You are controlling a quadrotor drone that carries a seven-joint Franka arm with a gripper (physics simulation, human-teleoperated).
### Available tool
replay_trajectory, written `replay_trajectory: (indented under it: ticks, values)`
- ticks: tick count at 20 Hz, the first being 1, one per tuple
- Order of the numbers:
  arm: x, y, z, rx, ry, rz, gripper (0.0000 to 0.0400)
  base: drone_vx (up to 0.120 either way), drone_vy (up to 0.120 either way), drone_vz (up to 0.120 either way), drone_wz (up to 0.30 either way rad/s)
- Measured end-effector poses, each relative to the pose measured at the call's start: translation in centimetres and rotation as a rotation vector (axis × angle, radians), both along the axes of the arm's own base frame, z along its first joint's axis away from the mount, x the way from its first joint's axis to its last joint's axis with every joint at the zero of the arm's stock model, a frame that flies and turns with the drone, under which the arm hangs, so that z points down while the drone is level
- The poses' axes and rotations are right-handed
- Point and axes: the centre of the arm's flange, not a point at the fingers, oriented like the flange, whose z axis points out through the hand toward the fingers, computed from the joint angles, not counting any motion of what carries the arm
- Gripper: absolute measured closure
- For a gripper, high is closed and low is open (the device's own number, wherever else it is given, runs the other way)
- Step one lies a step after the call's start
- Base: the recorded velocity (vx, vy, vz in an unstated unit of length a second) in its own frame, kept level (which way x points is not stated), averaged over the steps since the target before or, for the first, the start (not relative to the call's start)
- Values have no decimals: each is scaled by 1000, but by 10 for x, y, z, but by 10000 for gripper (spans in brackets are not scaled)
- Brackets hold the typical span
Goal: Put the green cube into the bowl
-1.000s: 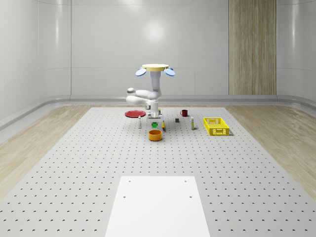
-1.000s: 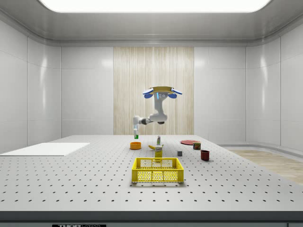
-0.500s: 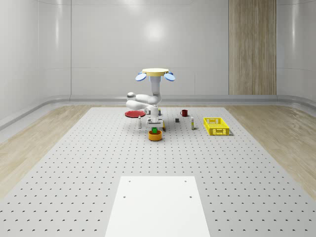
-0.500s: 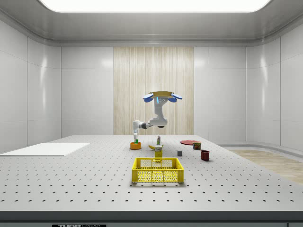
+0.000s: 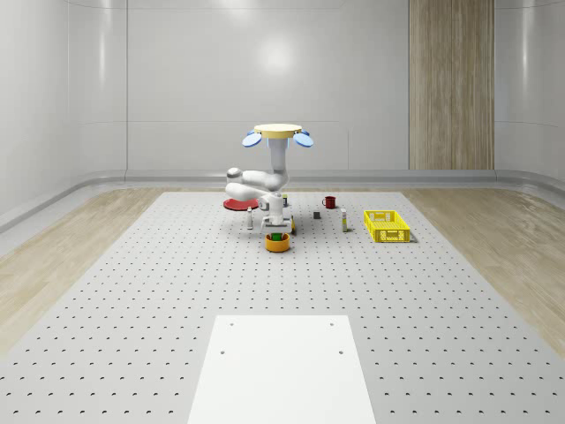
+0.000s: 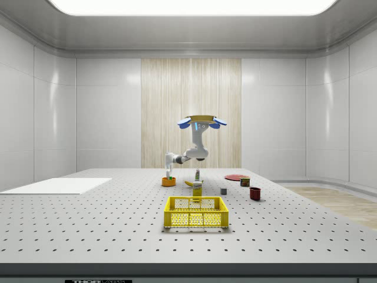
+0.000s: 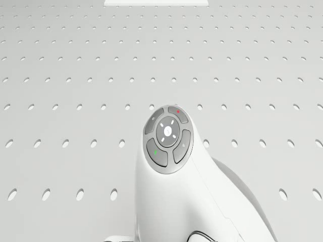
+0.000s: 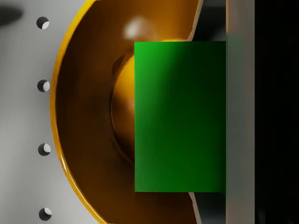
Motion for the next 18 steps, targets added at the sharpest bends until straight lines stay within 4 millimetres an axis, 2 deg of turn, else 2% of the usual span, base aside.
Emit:
replay_trajectory:
  ticks: [2,5,8,12,18]
  values:
    - [0,0,5,0,0,0,136,0,0,0,0]
    - [0,0,9,-3,1,-11,64,0,0,0,0]
    - [0,0,4,-5,2,-18,30,0,0,0,0]
    - [0,0,-10,-7,3,-23,11,0,0,0,0]
    - [0,0,-26,-8,3,-26,3,0,0,0,0]
